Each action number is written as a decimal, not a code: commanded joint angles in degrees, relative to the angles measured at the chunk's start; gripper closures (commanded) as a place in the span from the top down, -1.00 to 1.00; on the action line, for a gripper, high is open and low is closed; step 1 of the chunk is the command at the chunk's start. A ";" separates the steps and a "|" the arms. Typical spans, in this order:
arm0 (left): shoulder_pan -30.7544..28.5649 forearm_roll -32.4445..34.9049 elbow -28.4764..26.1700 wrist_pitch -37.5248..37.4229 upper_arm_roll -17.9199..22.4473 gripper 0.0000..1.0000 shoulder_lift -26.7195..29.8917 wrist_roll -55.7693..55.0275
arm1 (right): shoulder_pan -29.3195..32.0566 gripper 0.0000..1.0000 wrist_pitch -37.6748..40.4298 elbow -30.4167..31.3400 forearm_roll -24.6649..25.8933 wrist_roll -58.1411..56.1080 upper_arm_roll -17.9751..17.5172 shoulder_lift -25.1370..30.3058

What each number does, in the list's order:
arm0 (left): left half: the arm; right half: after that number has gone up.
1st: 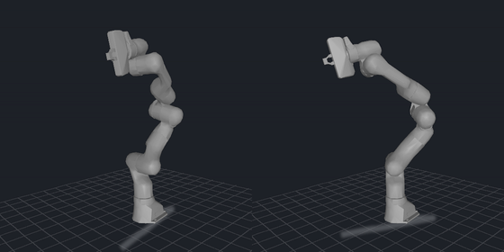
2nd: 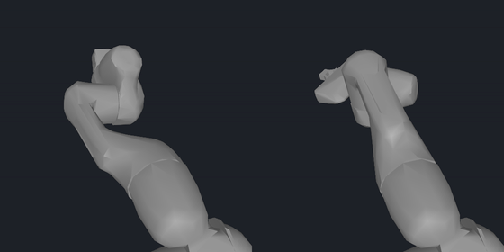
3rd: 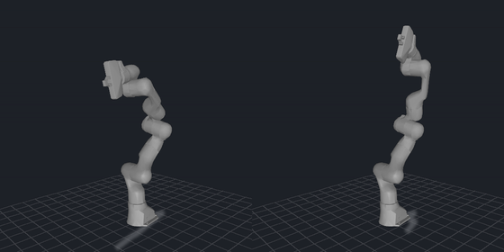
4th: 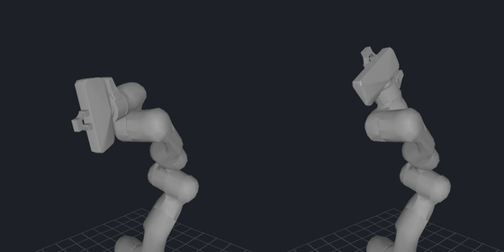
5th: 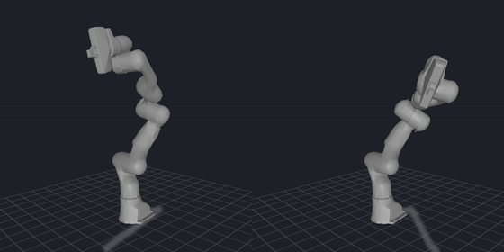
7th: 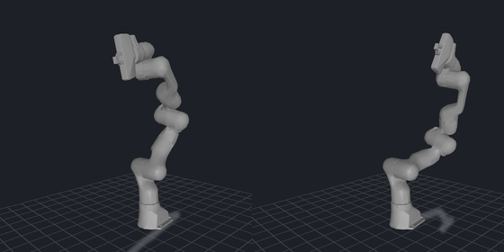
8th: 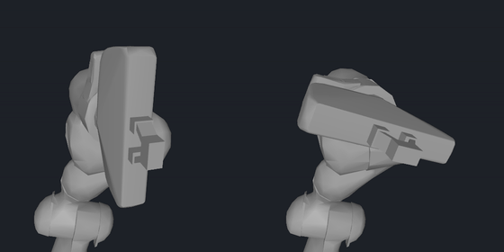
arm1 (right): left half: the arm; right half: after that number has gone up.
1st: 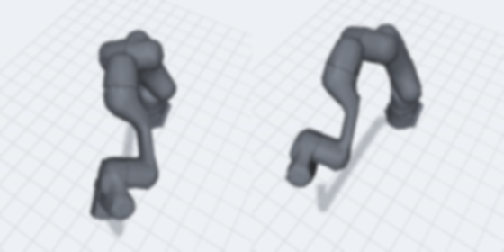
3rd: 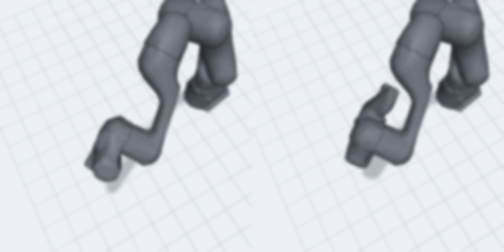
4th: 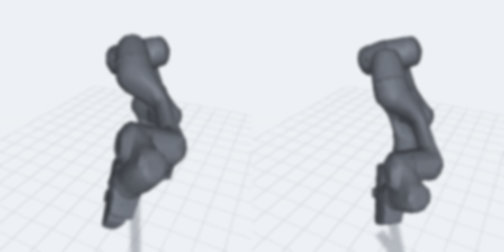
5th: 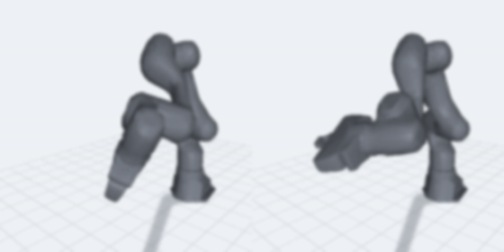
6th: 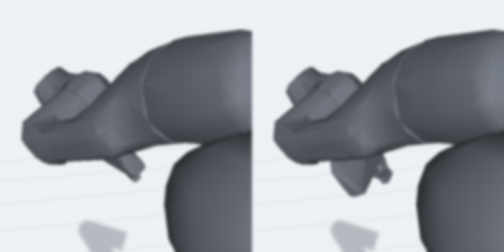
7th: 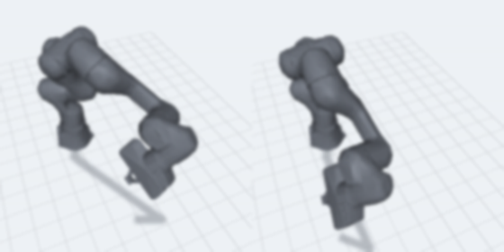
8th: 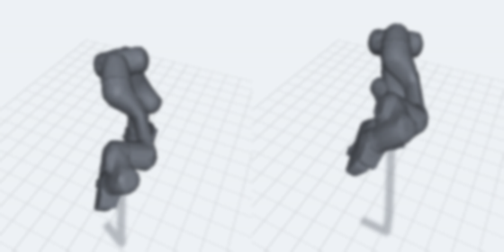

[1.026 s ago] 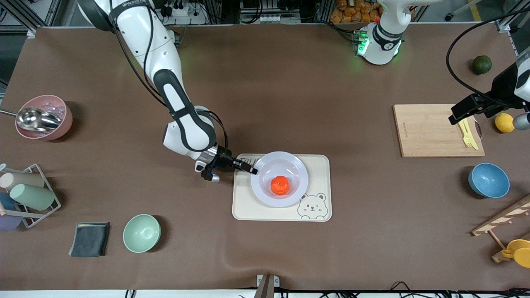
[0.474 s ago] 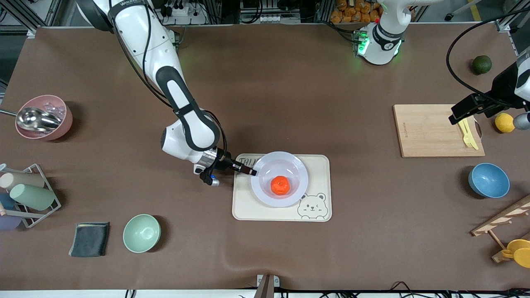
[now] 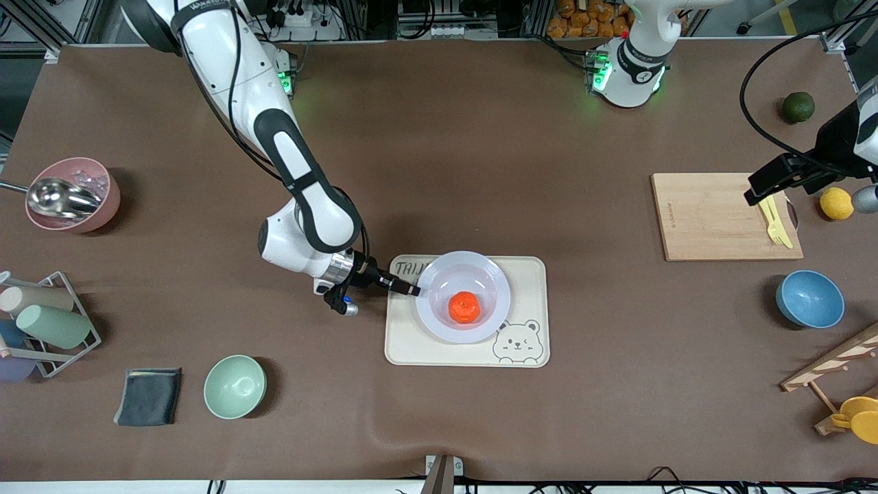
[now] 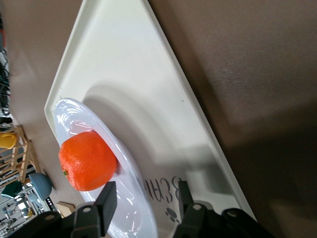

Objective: Place orange and plate with both arms
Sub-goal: 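Open the right gripper and lift it off the plate rim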

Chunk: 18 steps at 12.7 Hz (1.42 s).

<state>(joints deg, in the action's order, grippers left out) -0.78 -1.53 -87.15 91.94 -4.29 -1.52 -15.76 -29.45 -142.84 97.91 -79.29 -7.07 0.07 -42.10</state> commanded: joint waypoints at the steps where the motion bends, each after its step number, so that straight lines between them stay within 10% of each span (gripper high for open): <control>1: -0.01 -1.11 -0.74 -0.71 0.25 1.00 1.43 1.17 | 3.25 0.26 4.84 0.35 9.03 9.33 -0.86 3.07; 5: 0.07 -1.11 -0.83 -0.88 0.33 1.00 1.43 1.09 | 4.92 0.40 9.06 0.61 12.56 11.38 0.01 4.39; 13: 0.34 -1.11 -1.09 -0.79 0.33 1.00 0.91 1.08 | 7.20 0.86 34.80 0.70 27.85 14.46 12.67 10.97; 18: 0.34 -1.11 -0.92 -0.62 0.33 1.00 0.91 1.08 | 16.77 1.00 45.09 -3.94 42.27 11.82 12.50 12.65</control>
<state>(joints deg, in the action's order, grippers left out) -0.68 -1.53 -87.53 91.68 -4.34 -1.51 -15.76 -15.40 -100.84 95.83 -40.88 5.02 13.59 -30.74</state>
